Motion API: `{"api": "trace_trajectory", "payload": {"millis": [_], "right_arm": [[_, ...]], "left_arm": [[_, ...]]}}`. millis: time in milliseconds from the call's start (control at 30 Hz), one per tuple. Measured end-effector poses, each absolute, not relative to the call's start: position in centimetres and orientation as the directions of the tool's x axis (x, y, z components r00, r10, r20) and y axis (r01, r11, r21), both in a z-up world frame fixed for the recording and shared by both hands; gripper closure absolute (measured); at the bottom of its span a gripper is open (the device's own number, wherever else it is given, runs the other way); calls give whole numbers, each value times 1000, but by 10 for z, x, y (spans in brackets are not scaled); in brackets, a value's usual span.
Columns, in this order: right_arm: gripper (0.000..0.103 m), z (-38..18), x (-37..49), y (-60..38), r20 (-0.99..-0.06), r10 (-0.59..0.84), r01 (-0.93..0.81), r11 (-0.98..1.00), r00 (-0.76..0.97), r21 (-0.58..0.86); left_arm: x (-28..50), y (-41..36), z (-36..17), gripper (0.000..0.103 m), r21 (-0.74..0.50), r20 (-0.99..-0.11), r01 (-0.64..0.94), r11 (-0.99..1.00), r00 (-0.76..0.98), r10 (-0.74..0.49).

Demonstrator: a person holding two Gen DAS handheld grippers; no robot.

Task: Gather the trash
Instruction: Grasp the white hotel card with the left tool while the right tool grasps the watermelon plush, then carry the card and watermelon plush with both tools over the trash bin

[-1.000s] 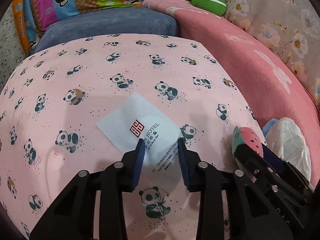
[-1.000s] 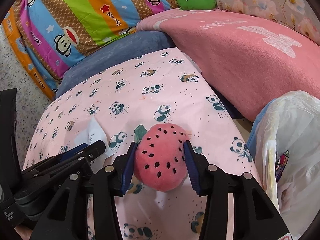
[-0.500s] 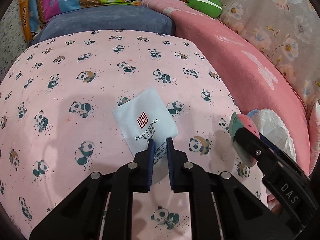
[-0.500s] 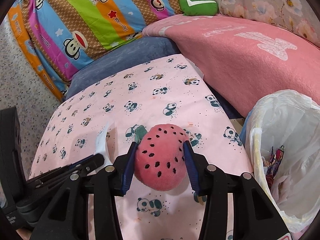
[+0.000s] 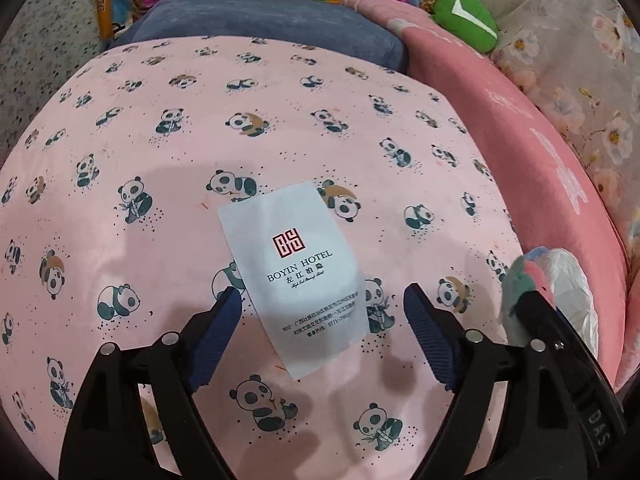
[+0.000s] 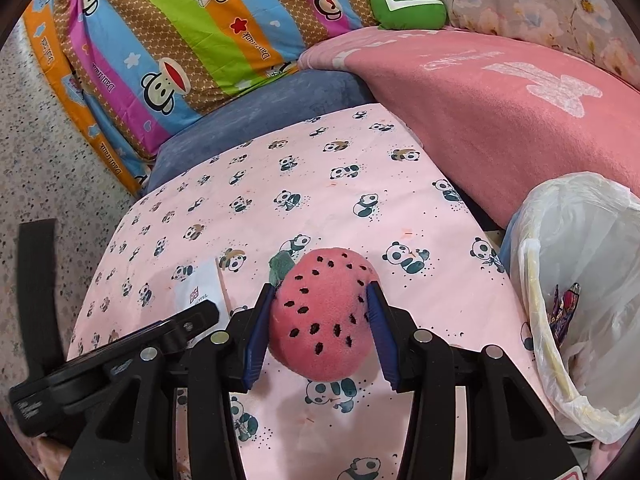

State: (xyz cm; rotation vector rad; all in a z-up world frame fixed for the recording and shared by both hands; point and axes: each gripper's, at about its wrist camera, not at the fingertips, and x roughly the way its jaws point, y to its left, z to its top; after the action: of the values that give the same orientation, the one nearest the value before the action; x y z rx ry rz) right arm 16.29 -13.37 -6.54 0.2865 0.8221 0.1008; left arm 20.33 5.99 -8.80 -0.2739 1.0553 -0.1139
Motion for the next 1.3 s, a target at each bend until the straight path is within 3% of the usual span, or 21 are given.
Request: {"api": "trace_trajectory", "payload": {"millis": [100, 167, 267, 500, 533, 1300], "right_arm": [[59, -66, 163, -133, -708, 199, 22, 957, 678, 290], [59, -65, 162, -133, -708, 199, 22, 957, 678, 290], [59, -65, 161, -134, -705, 201, 25, 955, 680, 296], [59, -60, 147, -146, -692, 203, 41, 947, 693, 318], [59, -59, 145, -149, -690, 201, 45, 946, 695, 321], [58, -27, 76, -255, -621, 84, 205, 902, 779, 379]], "left_arm": [[208, 60, -96, 28, -267, -852, -66, 961, 482, -204], [208, 55, -95, 47, -249, -852, -40, 968, 485, -199], [205, 51, -92, 61, -271, -843, -3, 963, 484, -235], [193, 35, -80, 73, -296, -827, 60, 953, 483, -288], [191, 30, -78, 97, -299, -826, 76, 951, 479, -298], [129, -103, -6, 98, -278, -753, 377, 883, 485, -444]]}}
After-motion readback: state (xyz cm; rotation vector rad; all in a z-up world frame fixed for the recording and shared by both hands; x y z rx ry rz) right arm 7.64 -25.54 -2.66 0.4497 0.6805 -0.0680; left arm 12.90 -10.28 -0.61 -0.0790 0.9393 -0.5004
